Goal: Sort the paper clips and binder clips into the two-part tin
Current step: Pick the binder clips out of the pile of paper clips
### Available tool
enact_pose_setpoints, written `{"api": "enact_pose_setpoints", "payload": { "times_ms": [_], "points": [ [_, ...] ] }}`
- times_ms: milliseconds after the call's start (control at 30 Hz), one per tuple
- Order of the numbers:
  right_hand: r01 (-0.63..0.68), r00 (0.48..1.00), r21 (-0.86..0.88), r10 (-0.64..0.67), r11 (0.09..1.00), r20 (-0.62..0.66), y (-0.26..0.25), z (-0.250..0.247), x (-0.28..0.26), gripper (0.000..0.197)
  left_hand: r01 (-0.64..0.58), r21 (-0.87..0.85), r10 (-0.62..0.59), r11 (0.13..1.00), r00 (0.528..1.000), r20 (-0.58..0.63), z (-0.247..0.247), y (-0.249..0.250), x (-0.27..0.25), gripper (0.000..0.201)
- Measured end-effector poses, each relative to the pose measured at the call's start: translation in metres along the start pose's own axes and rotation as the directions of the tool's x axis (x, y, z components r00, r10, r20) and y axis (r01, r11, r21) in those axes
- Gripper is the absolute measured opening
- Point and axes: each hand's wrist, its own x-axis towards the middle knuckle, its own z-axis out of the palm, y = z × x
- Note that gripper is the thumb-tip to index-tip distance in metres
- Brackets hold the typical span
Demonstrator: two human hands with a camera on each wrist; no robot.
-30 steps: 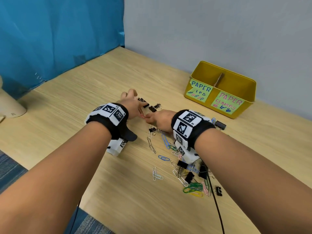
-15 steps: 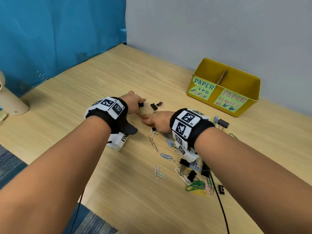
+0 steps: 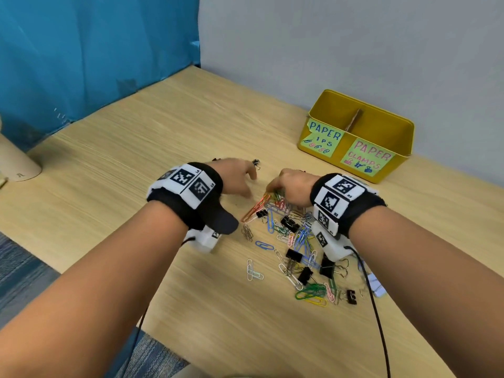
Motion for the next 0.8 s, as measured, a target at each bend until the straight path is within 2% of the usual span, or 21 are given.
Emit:
{"api": "enact_pose_setpoints", "payload": {
  "times_ms": [67, 167, 233, 267, 333, 400, 500, 667, 767, 800],
  "points": [
    [0.024, 1.0, 0.012, -0.024, 1.0, 0.005, 0.004, -0.001, -0.008, 0.049, -0.042, 0.005, 0.041, 0.999, 0.994, 0.104, 0.011, 0.012, -0.002, 0.056],
    [-0.008, 0.995, 0.076, 0.015, 0.997, -0.099, 0.015, -0.004, -0.017, 0.034, -0.104, 0.079, 0.093, 0.991, 0.987, 0.133, 0.028, 0.021, 0.005, 0.072],
    [-0.031, 0.999, 0.161, 0.03, 0.986, 0.01, 0.018, -0.005, -0.026, 0.02, -0.119, 0.156, 0.095, 0.981, 0.983, 0.155, 0.033, 0.024, 0.009, 0.088],
    [-0.05, 0.994, 0.192, 0.031, 0.98, 0.103, 0.016, -0.003, -0.028, 0.024, -0.122, 0.188, 0.092, 0.975, 0.982, 0.163, 0.033, 0.026, 0.01, 0.092],
    [-0.09, 0.975, 0.195, 0.046, 0.977, 0.219, 0.013, 0.004, -0.032, 0.033, -0.131, 0.205, 0.097, 0.97, 0.98, 0.172, 0.033, 0.031, 0.01, 0.089],
    [-0.097, 0.973, 0.182, 0.055, 0.978, 0.223, 0.012, 0.012, -0.029, 0.029, -0.124, 0.151, 0.102, 0.981, 0.984, 0.145, 0.031, 0.031, 0.009, 0.077],
    [-0.118, 0.984, 0.248, 0.079, 0.962, 0.162, 0.012, 0.009, -0.025, 0.015, -0.145, 0.08, 0.137, 0.986, 0.985, 0.105, 0.033, 0.029, 0.007, 0.058],
    [-0.11, 0.988, 0.33, 0.139, 0.938, -0.066, 0.011, -0.011, -0.019, 0.019, -0.202, 0.09, 0.197, 0.975, 0.979, 0.061, 0.035, 0.03, 0.005, 0.023],
    [-0.1, 0.94, 0.276, 0.182, 0.956, -0.288, 0.009, -0.013, -0.01, 0.013, -0.205, 0.001, 0.205, 0.979, 0.979, 0.009, 0.028, 0.028, 0.006, 0.018],
    [-0.102, 0.917, 0.288, 0.202, 0.952, -0.344, 0.01, -0.01, -0.006, 0.017, -0.193, -0.031, 0.193, 0.981, 0.981, 0.007, 0.024, 0.027, 0.006, 0.016]
  ]
}}
